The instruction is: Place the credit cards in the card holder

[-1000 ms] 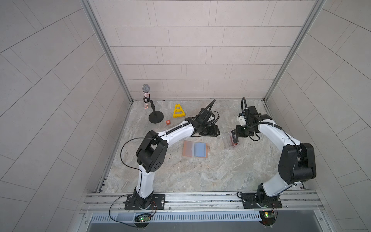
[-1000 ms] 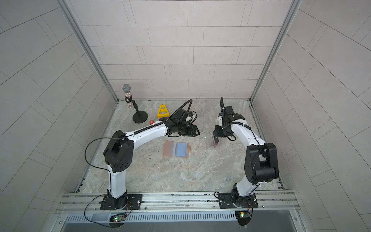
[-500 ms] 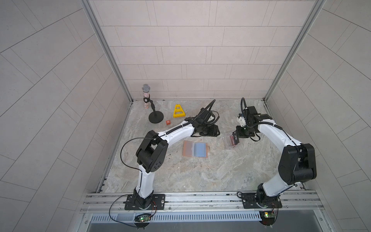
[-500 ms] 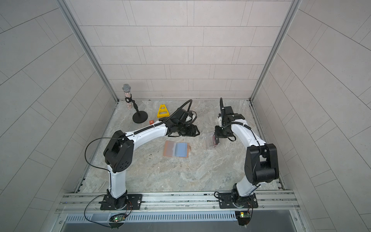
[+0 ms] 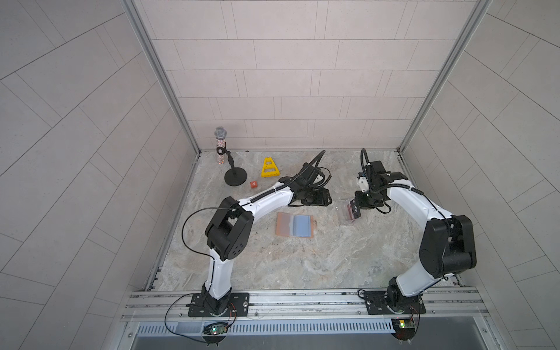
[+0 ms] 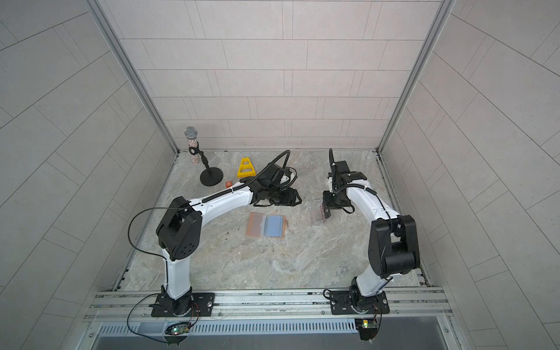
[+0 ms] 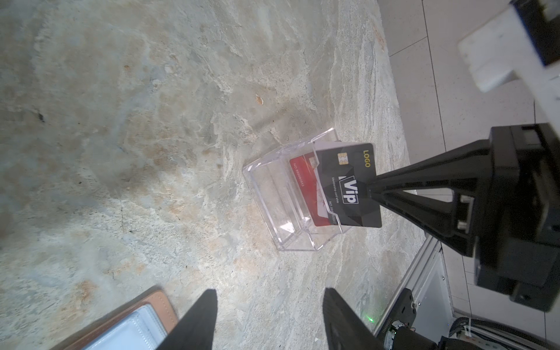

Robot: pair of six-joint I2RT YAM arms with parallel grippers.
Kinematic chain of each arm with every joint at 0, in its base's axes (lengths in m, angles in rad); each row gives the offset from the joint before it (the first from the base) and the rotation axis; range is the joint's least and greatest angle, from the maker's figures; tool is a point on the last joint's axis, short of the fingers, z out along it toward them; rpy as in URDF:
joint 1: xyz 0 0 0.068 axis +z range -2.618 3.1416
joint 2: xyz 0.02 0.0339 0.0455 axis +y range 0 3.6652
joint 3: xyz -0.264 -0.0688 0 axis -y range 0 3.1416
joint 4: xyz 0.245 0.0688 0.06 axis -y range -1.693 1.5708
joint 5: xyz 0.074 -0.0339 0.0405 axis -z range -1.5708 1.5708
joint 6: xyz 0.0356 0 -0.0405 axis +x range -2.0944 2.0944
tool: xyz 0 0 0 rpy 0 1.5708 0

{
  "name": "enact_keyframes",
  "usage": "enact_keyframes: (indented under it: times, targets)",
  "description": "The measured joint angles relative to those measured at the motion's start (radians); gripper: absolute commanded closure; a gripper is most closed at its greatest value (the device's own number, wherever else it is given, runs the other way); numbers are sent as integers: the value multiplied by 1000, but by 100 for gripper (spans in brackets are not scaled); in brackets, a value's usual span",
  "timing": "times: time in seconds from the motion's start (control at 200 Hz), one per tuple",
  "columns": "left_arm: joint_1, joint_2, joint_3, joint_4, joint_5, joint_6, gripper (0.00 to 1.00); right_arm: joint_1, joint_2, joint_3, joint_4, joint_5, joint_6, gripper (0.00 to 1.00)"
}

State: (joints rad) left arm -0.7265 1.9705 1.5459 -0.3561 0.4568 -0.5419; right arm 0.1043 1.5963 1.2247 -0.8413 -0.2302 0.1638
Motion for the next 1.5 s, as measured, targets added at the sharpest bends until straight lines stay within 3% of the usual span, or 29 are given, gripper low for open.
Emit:
enact_keyframes:
  times: [0.235,0.661,1.101,1.501]
  targets:
    - [0,0,0,0,0,0,39,2,14,0,-1,11,0,89]
    - [-1,14,15,0,24,0,39,7,28,0,15,11,6,63]
    - [-23,239,174,17,92,-69,39,7,77,0,53,13,6,62]
    - [-35,333,247,15,142,-116,39,2,113,-1,80,10,6,62]
